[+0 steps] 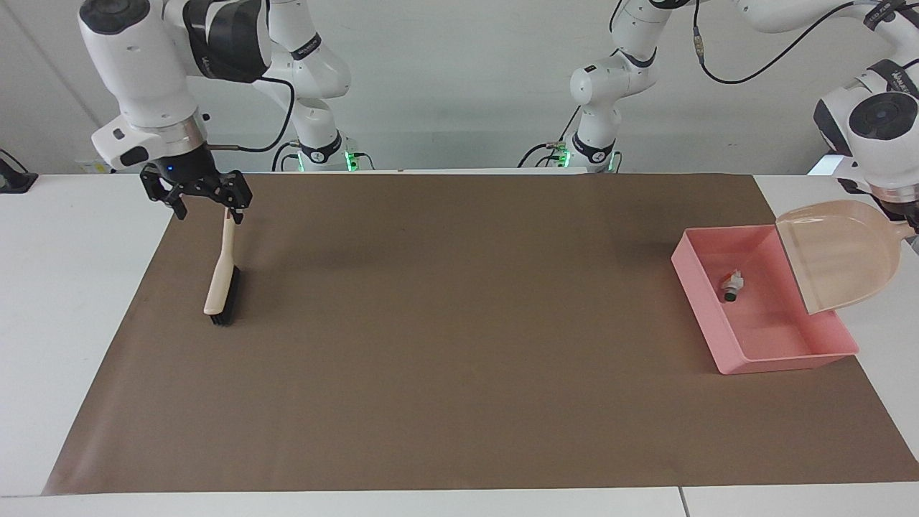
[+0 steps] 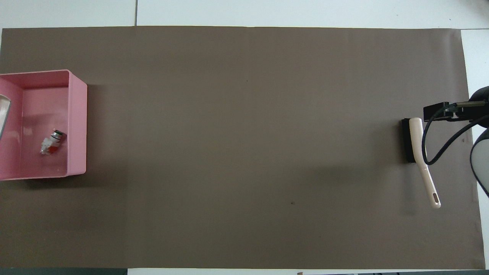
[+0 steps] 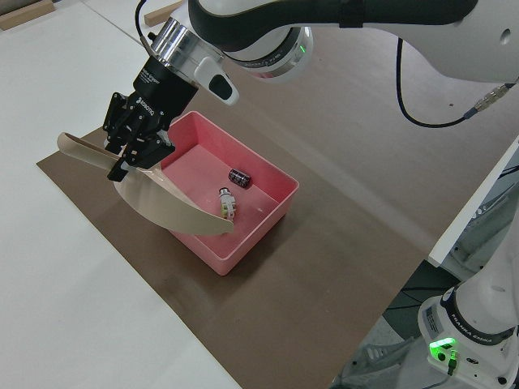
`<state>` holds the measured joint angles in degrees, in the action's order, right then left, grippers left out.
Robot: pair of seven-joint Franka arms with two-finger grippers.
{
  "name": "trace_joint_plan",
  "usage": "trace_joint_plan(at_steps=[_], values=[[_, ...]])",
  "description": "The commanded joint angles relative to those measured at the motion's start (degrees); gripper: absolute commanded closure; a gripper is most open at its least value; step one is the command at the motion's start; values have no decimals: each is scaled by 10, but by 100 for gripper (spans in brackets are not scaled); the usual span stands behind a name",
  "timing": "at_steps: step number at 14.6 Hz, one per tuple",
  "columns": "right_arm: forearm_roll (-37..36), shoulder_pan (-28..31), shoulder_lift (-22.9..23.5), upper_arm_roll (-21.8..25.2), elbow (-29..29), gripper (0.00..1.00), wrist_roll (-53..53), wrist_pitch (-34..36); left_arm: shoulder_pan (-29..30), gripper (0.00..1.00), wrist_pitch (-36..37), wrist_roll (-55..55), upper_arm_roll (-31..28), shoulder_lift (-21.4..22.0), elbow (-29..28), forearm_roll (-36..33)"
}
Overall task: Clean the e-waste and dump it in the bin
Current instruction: 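Tip the dustpan with the left gripper to dump the part into the bin, then lower the dustpan with the left gripper back onto the table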
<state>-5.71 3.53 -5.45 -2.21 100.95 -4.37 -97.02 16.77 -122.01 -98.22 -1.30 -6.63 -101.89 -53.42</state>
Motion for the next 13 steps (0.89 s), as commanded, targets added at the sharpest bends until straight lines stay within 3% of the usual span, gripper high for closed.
trace_joint_plan(at_steps=[1, 5, 9, 13], values=[[10, -40, 18, 46, -65, 0, -46, 77, -34, 100, 50, 8, -3, 16, 13, -46], [49, -24, 34, 48, -105, 0, -43, 123, -52, 100, 66, 12, -2, 36, 13, -126], [53, -24, 39, 48, -115, 0, -21, 128, -57, 100, 65, 3, 3, 59, 8, -115], [53, -30, 39, 48, -113, 0, 0, 124, -68, 99, 92, -34, 5, 76, 2, 26]])
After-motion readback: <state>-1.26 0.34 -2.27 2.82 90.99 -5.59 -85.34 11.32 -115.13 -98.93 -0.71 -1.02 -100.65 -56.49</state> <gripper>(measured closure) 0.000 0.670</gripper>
